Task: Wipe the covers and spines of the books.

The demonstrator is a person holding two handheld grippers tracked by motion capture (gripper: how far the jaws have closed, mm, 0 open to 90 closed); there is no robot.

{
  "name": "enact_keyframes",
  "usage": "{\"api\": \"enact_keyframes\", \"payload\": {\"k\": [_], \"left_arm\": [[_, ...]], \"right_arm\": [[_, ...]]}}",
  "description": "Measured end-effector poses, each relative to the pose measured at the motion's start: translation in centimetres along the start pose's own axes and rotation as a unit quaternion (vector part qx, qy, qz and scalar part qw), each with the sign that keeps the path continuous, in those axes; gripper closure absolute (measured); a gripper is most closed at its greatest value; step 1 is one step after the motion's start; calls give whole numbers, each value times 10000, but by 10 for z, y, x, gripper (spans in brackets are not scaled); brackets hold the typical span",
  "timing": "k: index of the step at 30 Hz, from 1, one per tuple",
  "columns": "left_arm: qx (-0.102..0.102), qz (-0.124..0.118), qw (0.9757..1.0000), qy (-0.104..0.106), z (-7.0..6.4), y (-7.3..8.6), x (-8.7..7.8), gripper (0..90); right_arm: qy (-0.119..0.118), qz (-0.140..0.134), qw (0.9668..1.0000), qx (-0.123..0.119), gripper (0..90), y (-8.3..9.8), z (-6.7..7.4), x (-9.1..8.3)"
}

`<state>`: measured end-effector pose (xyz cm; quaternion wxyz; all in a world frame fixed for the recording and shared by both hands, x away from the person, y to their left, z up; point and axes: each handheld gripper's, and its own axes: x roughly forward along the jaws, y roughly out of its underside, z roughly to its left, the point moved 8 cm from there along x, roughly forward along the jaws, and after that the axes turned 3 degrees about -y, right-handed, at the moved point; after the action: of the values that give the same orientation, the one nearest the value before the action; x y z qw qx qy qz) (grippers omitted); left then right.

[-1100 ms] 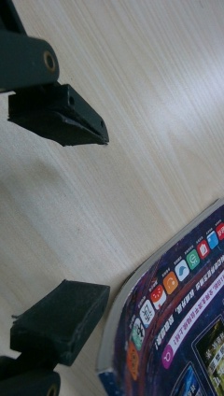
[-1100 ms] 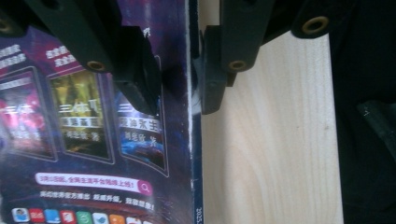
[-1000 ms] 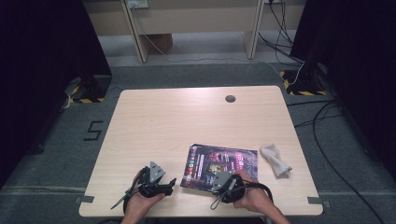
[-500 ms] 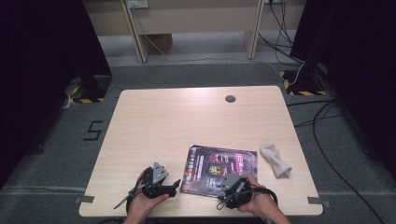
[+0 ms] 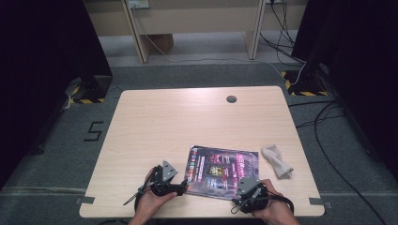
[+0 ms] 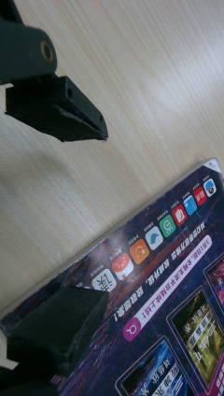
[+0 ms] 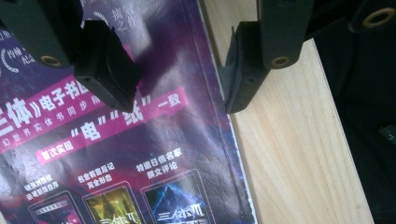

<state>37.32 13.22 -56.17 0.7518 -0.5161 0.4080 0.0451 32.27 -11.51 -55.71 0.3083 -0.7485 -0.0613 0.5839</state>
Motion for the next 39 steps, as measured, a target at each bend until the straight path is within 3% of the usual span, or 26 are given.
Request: {"api": "enact_keyframes", "payload": {"k": [6, 9, 14, 26, 39], "left_arm": [[210, -19, 9997, 117, -7, -1, 1, 204], [243, 7, 9995, 215, -12, -1, 0, 222], [462, 22, 9984, 317, -25, -1, -5, 283], [390, 101, 9972, 637, -48, 1, -11, 332], [337, -12, 9946, 986, -85, -8, -6, 321]], "right_arm": [[143, 40, 9999, -3, 440, 3, -6, -2], [324, 62, 9993, 146, 427, 6, -15, -3], [563, 45, 9975, 435, 399, 9, -29, -4], [1082, 9, 9909, 795, 387, 8, -63, 1], [1546, -126, 9793, 1301, 381, -2, -104, 16]]}}
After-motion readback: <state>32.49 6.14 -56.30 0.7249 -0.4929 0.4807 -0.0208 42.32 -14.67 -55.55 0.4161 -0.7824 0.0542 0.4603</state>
